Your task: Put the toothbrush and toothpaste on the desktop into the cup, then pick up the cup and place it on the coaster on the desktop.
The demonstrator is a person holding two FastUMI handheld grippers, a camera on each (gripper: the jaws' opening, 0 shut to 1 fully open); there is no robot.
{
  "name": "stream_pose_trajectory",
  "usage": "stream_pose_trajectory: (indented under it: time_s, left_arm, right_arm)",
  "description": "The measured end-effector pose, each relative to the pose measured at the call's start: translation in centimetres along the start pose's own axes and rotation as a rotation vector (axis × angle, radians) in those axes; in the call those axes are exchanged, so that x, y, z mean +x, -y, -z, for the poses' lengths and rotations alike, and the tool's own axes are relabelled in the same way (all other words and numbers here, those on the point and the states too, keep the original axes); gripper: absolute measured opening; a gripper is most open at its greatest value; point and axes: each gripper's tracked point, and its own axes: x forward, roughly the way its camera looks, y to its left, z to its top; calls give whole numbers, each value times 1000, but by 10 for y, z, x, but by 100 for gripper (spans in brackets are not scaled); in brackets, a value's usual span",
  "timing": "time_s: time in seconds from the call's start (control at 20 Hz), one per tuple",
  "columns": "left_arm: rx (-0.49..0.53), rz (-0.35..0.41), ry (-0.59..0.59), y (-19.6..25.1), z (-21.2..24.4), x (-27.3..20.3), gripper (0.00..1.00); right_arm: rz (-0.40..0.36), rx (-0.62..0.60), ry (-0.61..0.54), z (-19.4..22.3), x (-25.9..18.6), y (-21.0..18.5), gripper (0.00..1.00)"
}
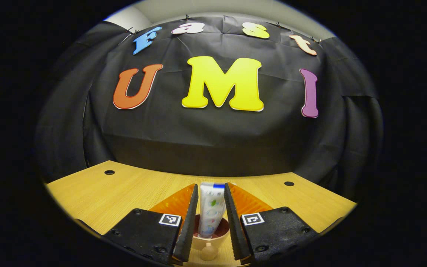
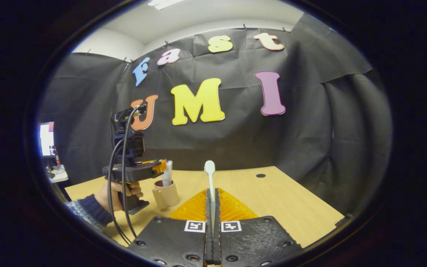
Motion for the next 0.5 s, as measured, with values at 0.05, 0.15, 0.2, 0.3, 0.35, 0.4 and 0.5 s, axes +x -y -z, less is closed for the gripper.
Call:
stream_pose_trajectory:
  time_s: [0.05, 0.15, 0.2, 0.3, 0.35, 0.4, 0.5]
  left_arm:
    - [0, -2, 2, 0, -2, -2, 49]
    - [-2, 6, 2, 2, -7, -8, 45]
    - [4, 6, 6, 3, -10, -12, 46]
    - [21, 6, 11, 3, -14, -21, 57]
    - [23, 4, 16, 3, -16, -27, 65]
    - [24, 3, 23, 2, -19, -33, 76]
    - [34, 9, 36, 1, -22, -45, 83]
  right_arm:
    - [0, -2, 1, -1, 0, 0, 1]
    - [-2, -7, 4, 0, 0, -1, 1]
    - [-1, -10, 4, 0, 1, -2, 1]
    - [-13, -14, 7, 1, 3, -5, 1]
    - [-10, -22, 7, 2, 5, -5, 1]
    - [-28, -25, 13, 2, 6, -9, 1]
    - [-38, -18, 13, 3, 16, -10, 1]
